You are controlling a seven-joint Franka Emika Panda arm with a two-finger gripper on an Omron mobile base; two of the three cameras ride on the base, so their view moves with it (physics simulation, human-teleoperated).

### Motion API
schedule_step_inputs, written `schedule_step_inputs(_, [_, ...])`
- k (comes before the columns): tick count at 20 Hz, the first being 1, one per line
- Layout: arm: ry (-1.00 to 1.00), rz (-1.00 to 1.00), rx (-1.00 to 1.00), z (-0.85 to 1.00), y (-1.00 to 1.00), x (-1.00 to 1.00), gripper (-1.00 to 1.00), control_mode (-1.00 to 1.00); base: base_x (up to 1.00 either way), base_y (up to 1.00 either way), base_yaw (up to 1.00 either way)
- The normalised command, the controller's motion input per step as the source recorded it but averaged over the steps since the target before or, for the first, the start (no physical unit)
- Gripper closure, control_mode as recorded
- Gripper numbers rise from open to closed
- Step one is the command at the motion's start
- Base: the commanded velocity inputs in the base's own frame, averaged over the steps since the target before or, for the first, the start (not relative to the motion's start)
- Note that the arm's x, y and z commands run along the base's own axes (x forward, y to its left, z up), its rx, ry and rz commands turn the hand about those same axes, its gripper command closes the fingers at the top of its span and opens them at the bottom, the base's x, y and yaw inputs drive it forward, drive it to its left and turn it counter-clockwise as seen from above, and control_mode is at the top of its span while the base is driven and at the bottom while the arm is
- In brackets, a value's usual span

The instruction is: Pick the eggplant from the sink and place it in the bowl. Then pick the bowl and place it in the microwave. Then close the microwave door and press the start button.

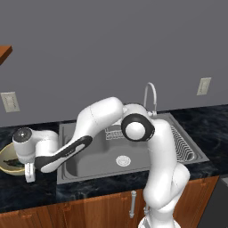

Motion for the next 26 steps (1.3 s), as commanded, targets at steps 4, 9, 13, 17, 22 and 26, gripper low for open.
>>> schedule_step_inputs(4, [0.0, 0.0, 0.0, -0.21, 0.0, 0.13, -1.0, -1.0, 0.0, 0.0, 0.0])
schedule_step_inputs(9, [0.0, 0.0, -0.01, -0.12, 0.0, 0.05, 1.0, -1.0, 0.0, 0.0, 0.0])
schedule_step_inputs(13, [0.01, 0.0, 0.0, 0.0, 0.0, 0.0, 1.0, -1.0, 0.0, 0.0, 0.0])
schedule_step_inputs(17, [0.02, 0.0, 0.0, 0.0, -0.06, 0.01, 1.0, -1.0, 0.0, 0.0, 0.0])
schedule_step_inputs(22, [-0.11, 0.0, 0.0, 0.29, -0.52, -0.12, 1.0, -1.0, 0.0, 0.0, 0.0])
schedule_step_inputs(26, [-0.18, 0.0, 0.0, 0.77, -0.6, -0.4, 1.0, -1.0, 0.0, 0.0, 0.0])
